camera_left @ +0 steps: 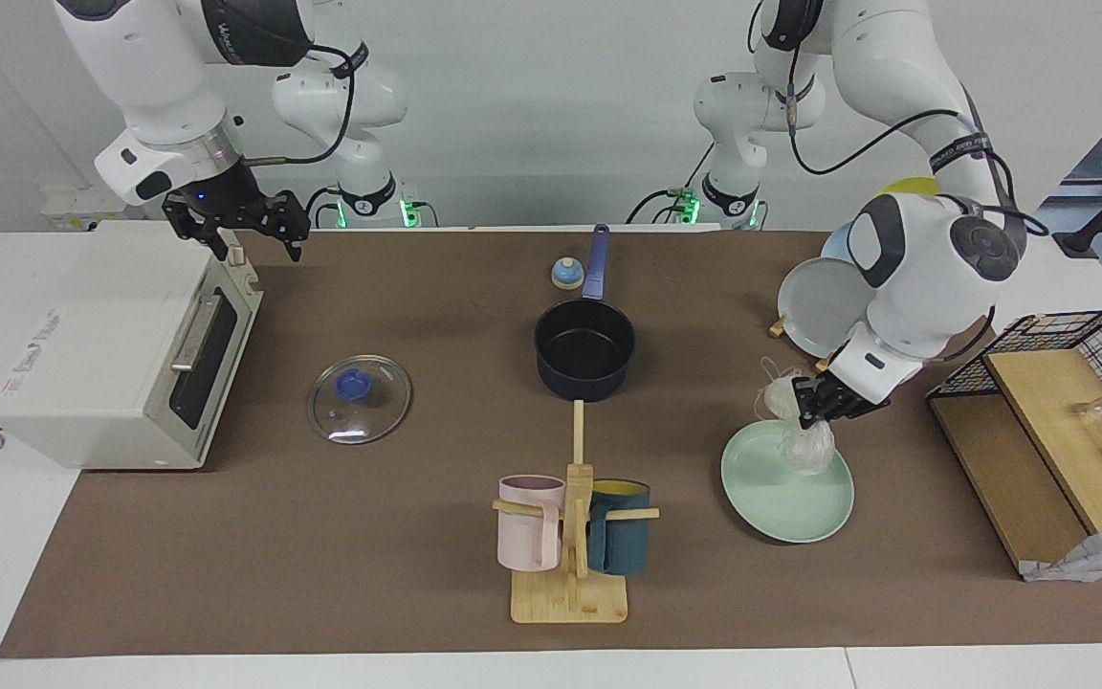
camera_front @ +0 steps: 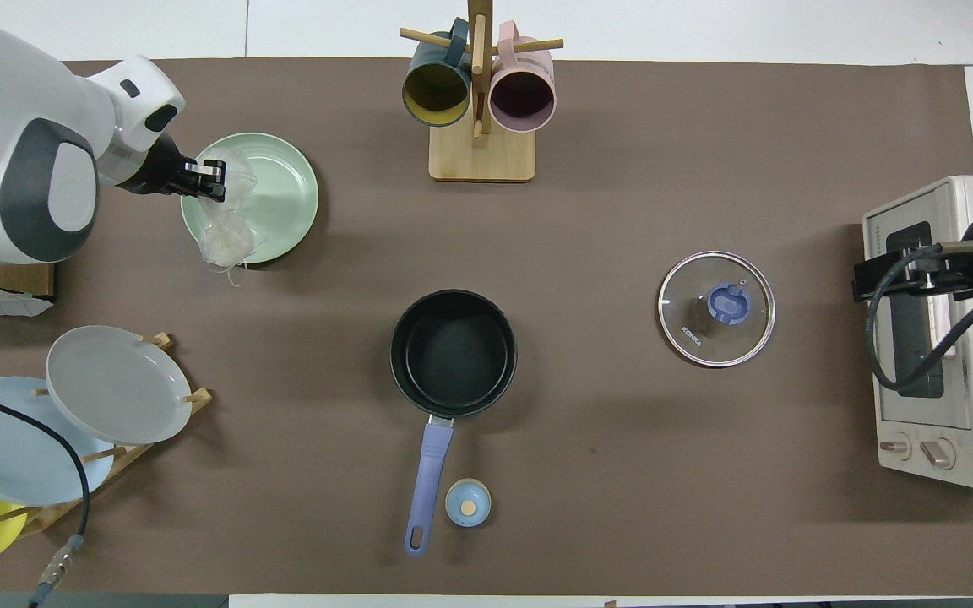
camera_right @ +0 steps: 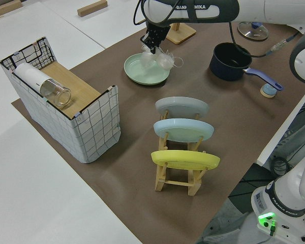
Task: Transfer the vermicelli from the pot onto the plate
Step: 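Carry the vermicelli to the green plate while the right gripper sets lid, then lower the vermicelli onto the green plate and open the left gripper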
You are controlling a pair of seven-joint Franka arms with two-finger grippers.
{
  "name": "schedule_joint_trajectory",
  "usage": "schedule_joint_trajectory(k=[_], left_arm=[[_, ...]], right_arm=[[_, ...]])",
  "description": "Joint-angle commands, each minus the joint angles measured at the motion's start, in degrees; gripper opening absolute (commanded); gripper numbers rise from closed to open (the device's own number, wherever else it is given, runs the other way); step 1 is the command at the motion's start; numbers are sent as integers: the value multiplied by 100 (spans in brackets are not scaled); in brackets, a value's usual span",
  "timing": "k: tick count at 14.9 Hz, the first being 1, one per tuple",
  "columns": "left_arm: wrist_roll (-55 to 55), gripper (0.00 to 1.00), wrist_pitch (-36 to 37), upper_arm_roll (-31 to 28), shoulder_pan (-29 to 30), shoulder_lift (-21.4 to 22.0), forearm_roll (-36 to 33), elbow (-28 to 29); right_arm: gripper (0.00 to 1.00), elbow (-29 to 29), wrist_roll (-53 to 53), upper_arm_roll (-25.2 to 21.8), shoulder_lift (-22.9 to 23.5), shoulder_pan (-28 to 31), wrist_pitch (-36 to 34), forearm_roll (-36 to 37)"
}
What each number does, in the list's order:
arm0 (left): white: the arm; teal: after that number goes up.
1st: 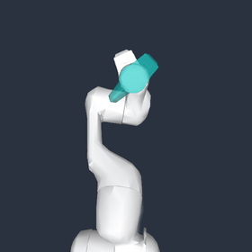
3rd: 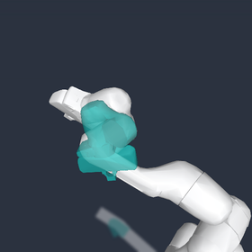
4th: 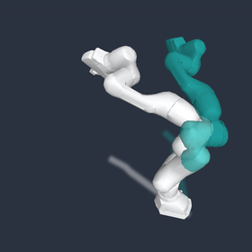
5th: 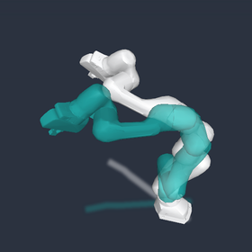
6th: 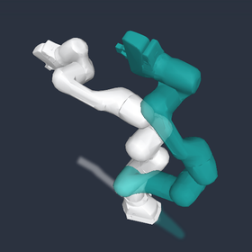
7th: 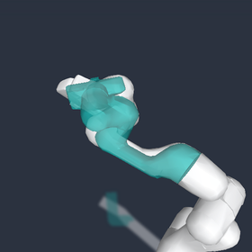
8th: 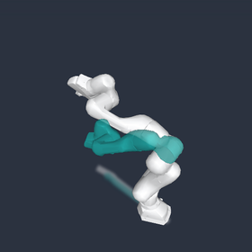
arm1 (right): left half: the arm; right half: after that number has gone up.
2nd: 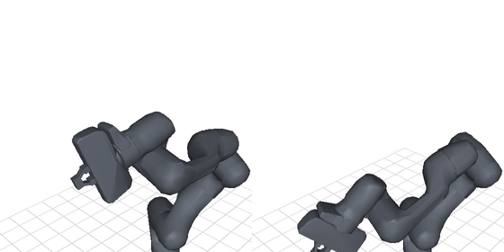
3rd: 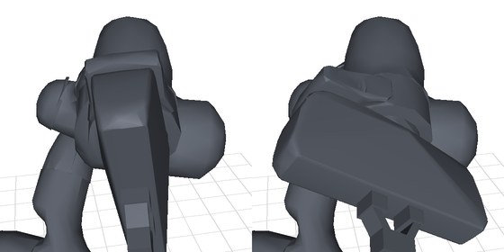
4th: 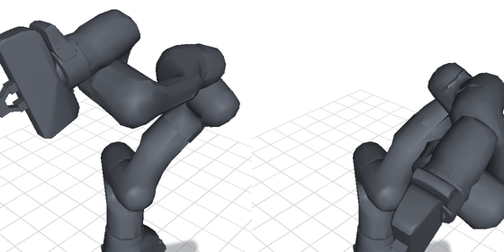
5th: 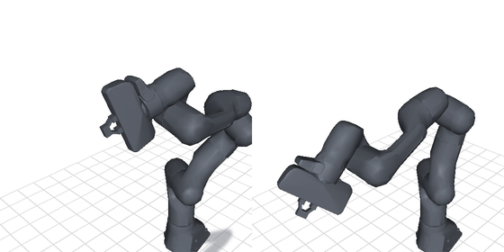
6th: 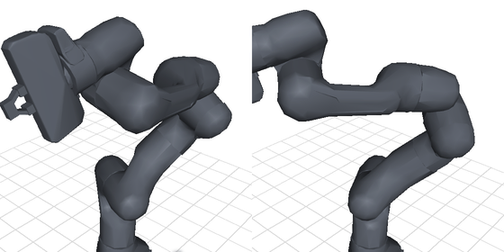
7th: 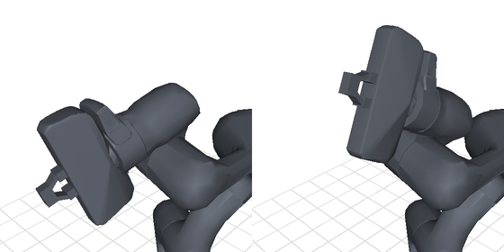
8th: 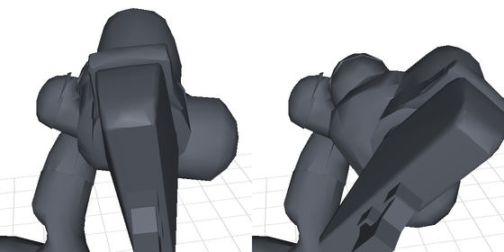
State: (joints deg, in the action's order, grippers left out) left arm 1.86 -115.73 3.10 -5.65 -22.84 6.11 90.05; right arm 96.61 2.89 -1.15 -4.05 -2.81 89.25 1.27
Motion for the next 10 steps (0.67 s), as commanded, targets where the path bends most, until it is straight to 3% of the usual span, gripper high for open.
schedule_joint_trajectory(k=[1,8,9,10], left_arm=[[208,0,-511,33,11,-255,-31,100],[798,0,-881,33,46,-537,-40,161],[789,16,-873,33,47,-537,-40,153],[772,99,-829,33,29,-528,-31,144]], right_arm=[[100,-54,-7,-52,35,26,84,-92],[100,-169,10,-78,88,9,-49,-109],[100,-169,-16,-78,88,26,-40,-101],[100,-160,-16,-70,88,139,-57,-100]])
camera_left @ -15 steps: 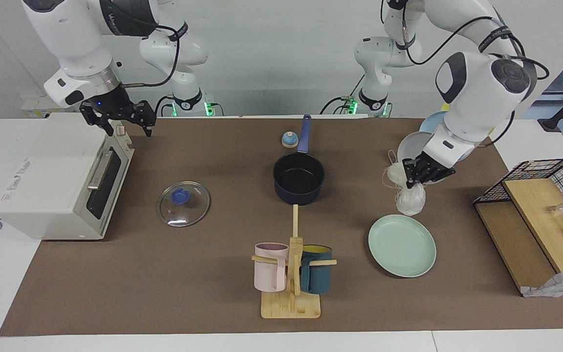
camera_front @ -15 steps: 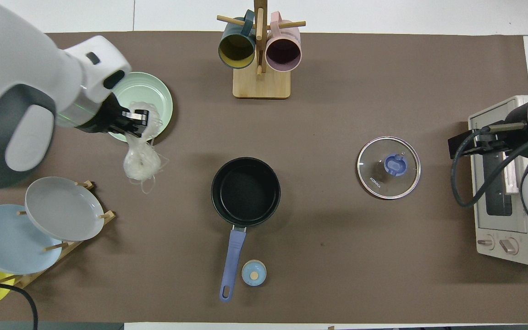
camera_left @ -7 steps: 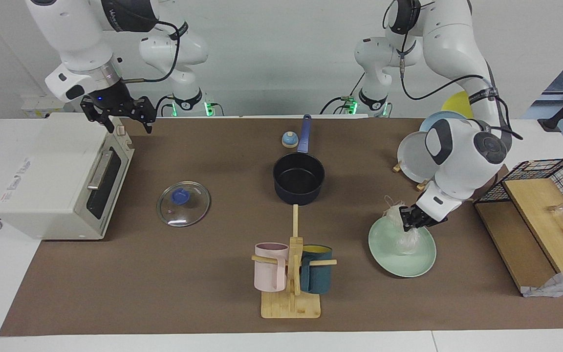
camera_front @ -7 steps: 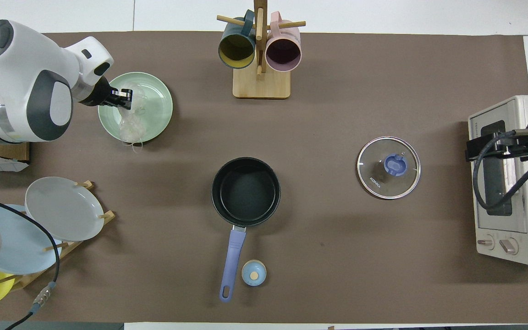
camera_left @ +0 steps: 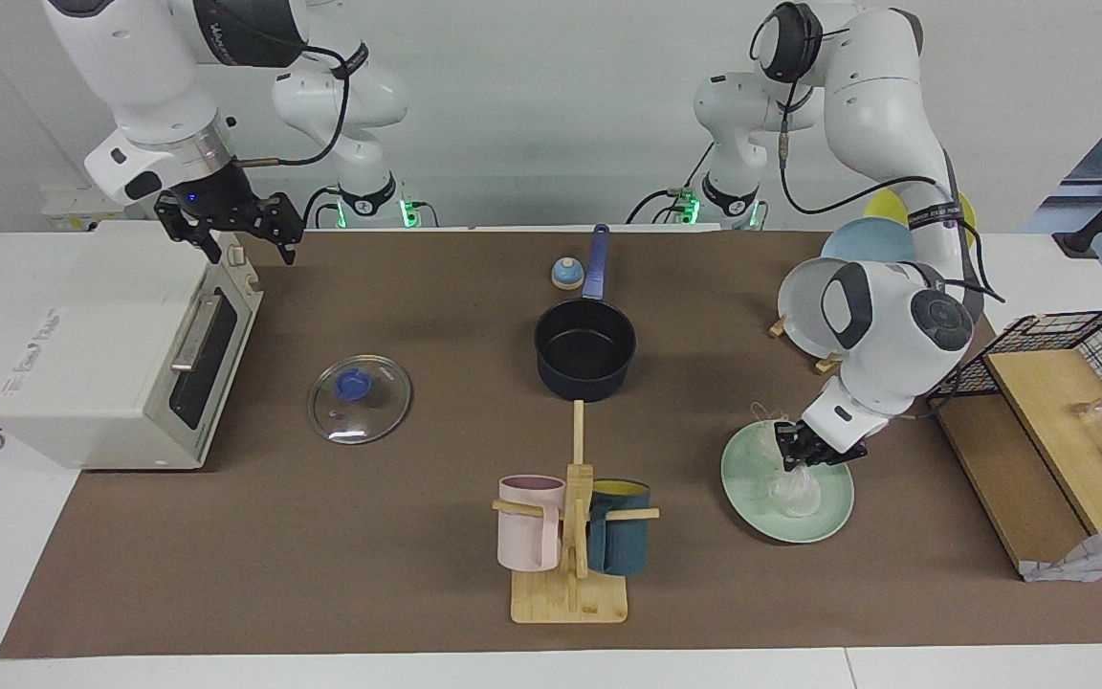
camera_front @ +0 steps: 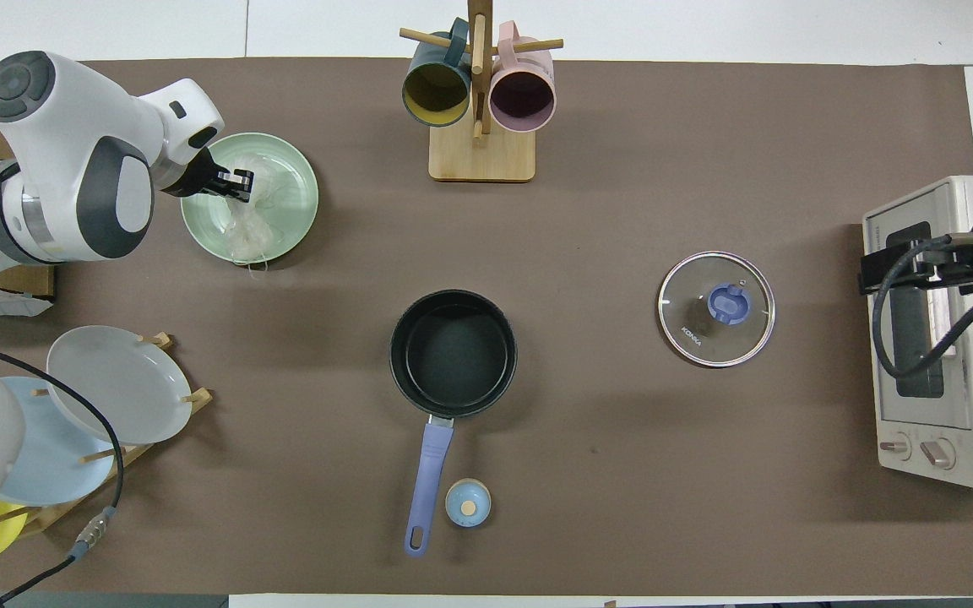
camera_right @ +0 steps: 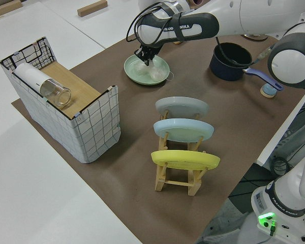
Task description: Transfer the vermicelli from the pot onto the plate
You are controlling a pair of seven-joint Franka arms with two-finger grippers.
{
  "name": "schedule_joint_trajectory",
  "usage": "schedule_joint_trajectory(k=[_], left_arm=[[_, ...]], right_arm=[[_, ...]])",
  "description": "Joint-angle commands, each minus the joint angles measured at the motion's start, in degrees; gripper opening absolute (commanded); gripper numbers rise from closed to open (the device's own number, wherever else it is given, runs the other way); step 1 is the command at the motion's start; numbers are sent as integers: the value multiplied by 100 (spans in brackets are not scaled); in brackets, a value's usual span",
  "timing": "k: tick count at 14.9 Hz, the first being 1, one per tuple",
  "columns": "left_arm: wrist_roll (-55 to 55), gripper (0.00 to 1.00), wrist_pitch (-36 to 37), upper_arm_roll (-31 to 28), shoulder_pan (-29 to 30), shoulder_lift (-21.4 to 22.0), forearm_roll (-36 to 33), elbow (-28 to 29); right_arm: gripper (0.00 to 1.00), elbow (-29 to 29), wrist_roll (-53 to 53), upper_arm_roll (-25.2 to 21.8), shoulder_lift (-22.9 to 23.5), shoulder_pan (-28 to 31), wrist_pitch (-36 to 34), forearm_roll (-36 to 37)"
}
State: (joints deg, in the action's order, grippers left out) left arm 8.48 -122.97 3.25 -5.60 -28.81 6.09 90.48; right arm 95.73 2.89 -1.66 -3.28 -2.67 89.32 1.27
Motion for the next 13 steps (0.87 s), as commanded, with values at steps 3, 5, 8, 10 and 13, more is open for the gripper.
schedule_joint_trajectory(k=[3,5,8,10,13], left_arm=[[14,100,132,-17,-37,217,-37,49],[-336,100,561,-61,15,611,-64,14],[-845,100,1500,-245,-28,1279,-168,-22],[-1216,100,2003,-220,-46,1806,-642,5],[-1226,100,2680,-237,-3,2396,-697,14]], right_arm=[[100,-72,-7,52,12,363,-90,-109],[100,-63,-7,52,12,424,-99,-109],[100,-72,1,52,12,381,-90,-109],[100,-72,1,52,12,355,-99,-109],[100,-80,-7,16,12,355,-63,-118]])
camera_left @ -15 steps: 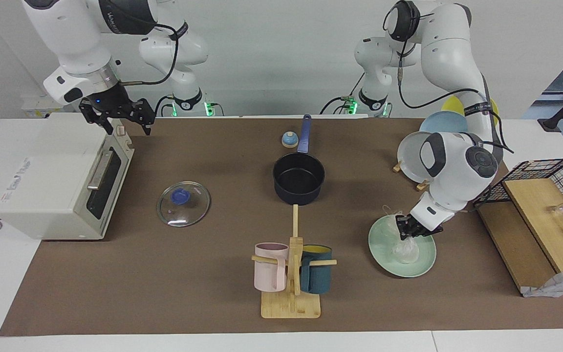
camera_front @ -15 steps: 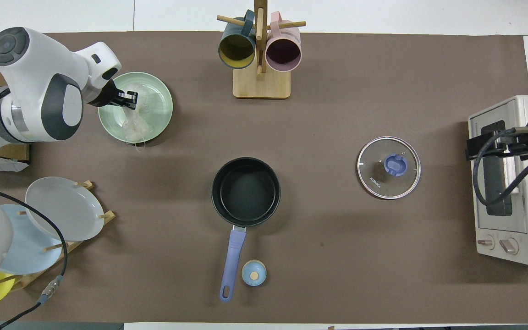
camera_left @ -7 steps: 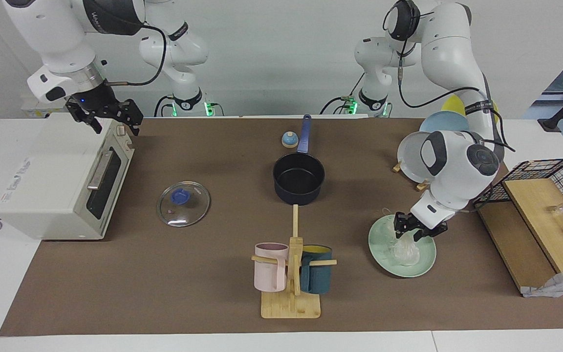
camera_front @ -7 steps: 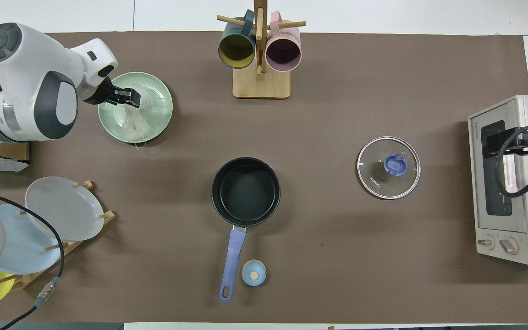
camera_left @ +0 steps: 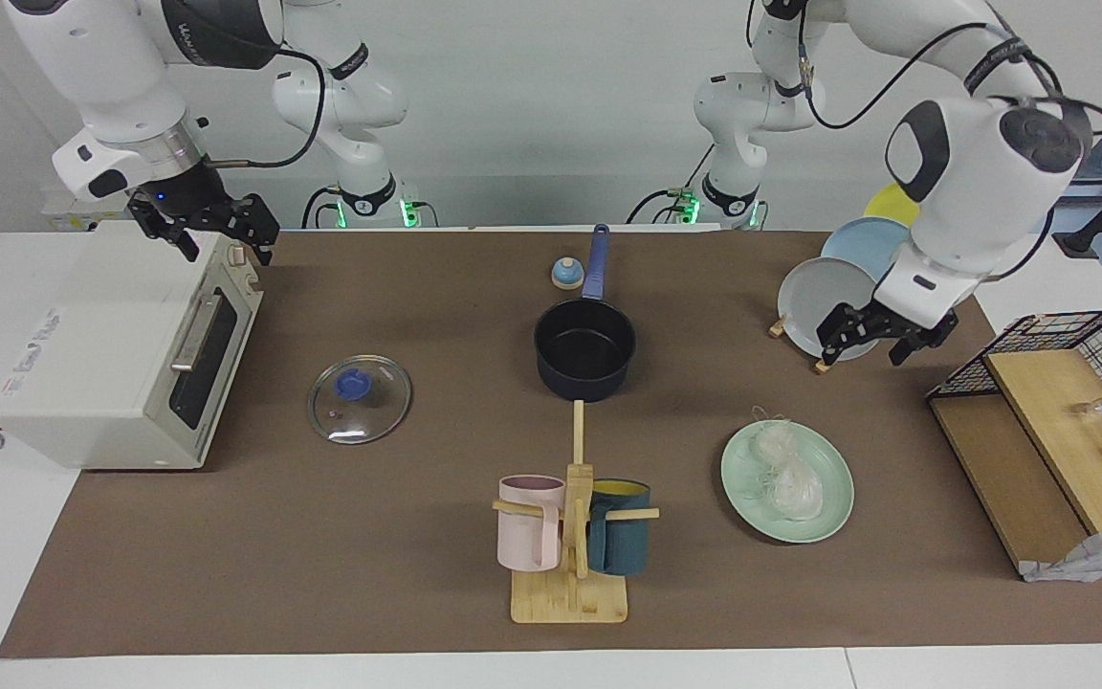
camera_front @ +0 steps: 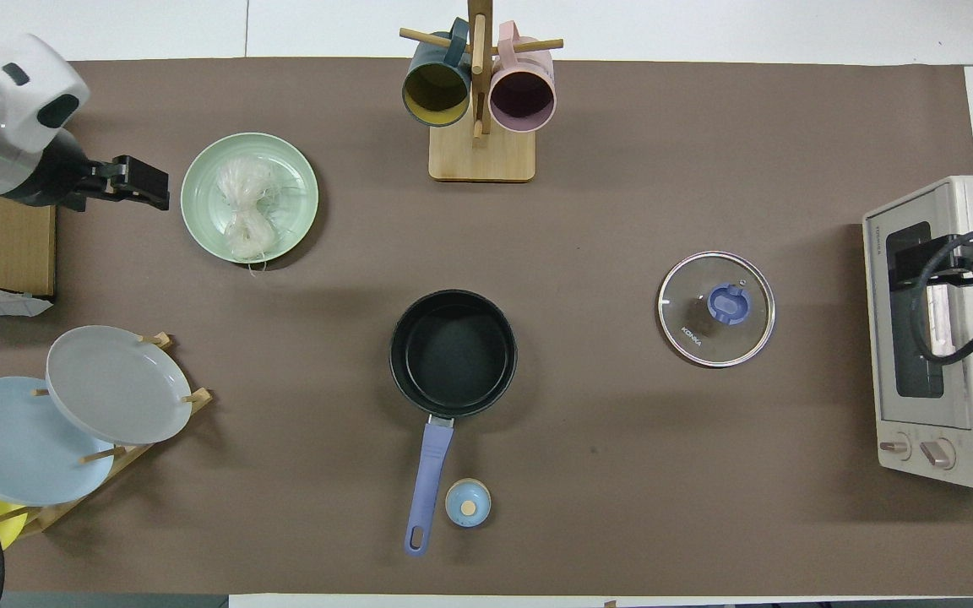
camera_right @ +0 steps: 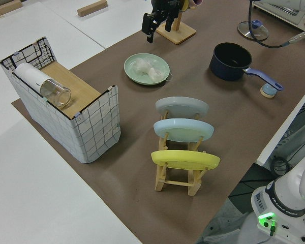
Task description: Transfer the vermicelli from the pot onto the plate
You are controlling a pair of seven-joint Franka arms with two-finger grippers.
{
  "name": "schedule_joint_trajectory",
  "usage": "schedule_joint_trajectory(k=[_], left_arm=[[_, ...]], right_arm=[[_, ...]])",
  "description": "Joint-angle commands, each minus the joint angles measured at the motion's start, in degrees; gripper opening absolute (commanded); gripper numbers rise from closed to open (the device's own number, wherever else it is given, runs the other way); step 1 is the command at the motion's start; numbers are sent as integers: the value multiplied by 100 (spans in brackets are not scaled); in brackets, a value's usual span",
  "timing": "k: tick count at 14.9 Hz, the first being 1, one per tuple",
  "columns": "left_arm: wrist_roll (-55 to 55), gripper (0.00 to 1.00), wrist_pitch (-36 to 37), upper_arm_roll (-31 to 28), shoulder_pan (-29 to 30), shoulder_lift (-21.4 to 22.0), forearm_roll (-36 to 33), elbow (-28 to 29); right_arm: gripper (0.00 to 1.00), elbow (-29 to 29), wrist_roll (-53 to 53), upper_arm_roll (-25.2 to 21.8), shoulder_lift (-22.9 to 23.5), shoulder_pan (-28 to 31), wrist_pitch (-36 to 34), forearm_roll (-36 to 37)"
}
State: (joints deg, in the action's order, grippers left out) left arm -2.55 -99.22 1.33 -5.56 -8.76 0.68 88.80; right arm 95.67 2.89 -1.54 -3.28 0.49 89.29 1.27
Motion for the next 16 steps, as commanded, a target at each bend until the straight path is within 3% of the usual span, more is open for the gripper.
schedule_joint_trajectory(k=[1,5,7,10,12,16], left_arm=[[-132,100,516,-45,2,550,-156,190],[-150,100,1193,-28,80,1051,-165,225],[-167,100,1387,225,483,1184,-156,356],[-159,100,1344,376,678,1368,-156,743],[-176,100,1292,718,950,1334,-147,700],[-229,100,1440,456,592,1228,-95,419]], right_arm=[[100,-66,-8,40,11,39,-78,-118],[100,-83,-234,58,11,48,-70,-109],[100,-92,-587,58,20,48,-61,-127],[100,-110,-588,101,20,39,-78,-118],[100,-118,-588,189,20,39,-122,-118],[100,-145,-605,268,20,39,-280,-118]])
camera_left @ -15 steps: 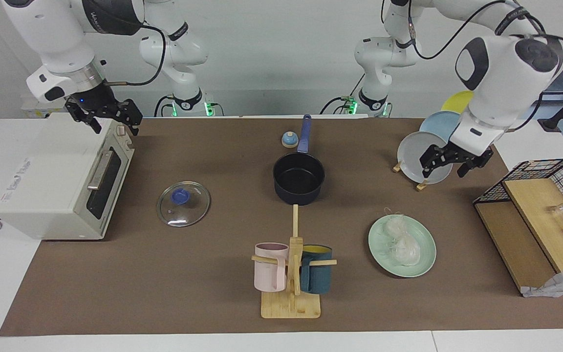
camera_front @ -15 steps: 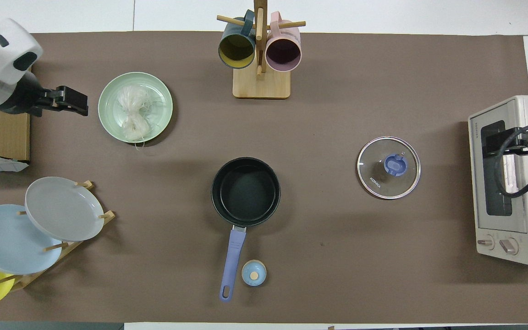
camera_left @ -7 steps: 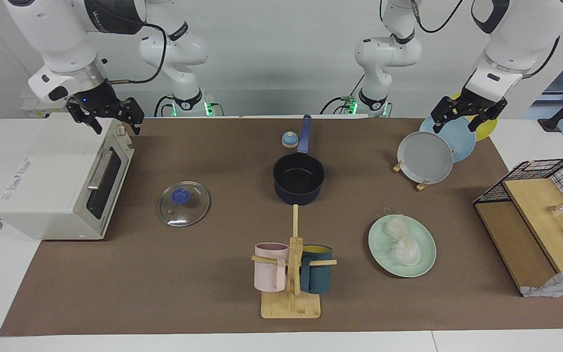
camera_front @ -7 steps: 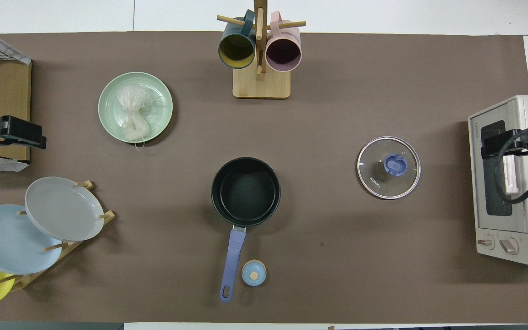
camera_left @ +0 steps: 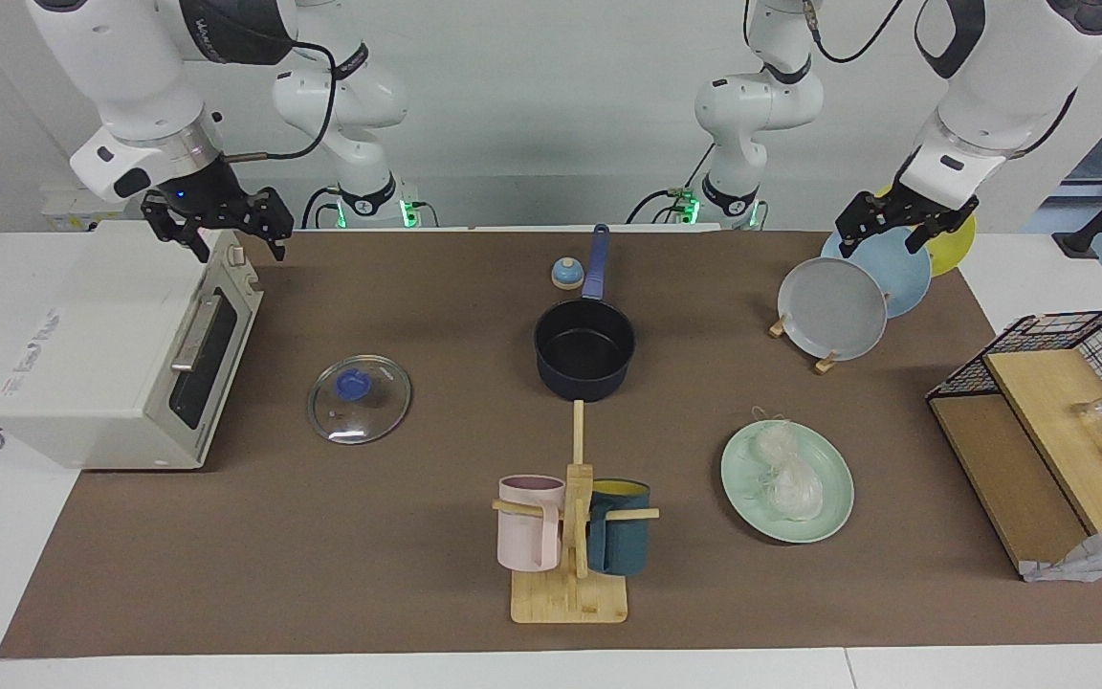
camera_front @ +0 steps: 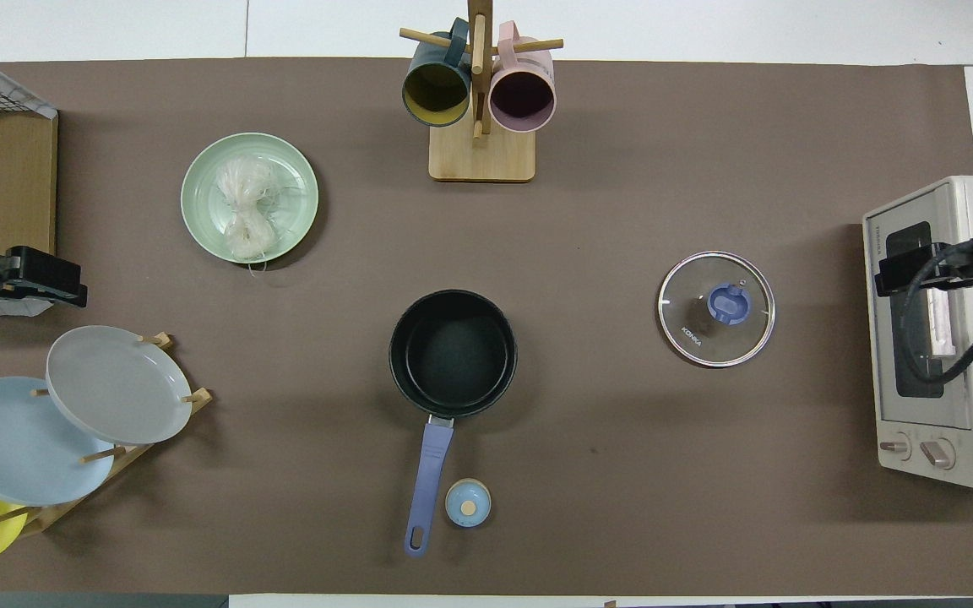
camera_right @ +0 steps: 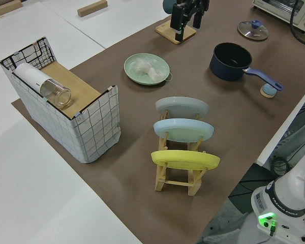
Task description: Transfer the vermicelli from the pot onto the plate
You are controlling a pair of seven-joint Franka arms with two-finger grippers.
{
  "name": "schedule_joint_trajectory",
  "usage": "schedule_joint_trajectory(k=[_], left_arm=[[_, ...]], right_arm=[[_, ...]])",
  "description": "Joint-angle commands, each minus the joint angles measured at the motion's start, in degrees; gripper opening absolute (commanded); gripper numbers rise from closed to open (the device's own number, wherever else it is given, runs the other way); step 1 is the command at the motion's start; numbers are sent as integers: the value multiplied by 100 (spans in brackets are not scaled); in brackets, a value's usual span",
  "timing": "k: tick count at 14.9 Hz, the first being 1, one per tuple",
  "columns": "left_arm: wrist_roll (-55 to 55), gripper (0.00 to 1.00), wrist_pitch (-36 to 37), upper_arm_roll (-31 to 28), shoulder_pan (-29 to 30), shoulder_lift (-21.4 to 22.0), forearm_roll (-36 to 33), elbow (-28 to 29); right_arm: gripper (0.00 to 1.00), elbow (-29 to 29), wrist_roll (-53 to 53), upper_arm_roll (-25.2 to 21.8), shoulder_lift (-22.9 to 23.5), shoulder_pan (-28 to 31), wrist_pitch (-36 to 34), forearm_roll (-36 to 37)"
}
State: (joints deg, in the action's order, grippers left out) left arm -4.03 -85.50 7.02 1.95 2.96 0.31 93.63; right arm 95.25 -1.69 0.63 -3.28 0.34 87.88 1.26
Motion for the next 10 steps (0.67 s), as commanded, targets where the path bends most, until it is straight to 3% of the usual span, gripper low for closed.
schedule_joint_trajectory(k=[1,10], left_arm=[[-81,100,68,-122,-160,47,-48,-64],[-10,100,51,-131,-80,55,-13,-55]], right_arm=[[100,-120,-148,52,20,54,-122,-118],[100,-120,-165,52,20,54,-95,-118]])
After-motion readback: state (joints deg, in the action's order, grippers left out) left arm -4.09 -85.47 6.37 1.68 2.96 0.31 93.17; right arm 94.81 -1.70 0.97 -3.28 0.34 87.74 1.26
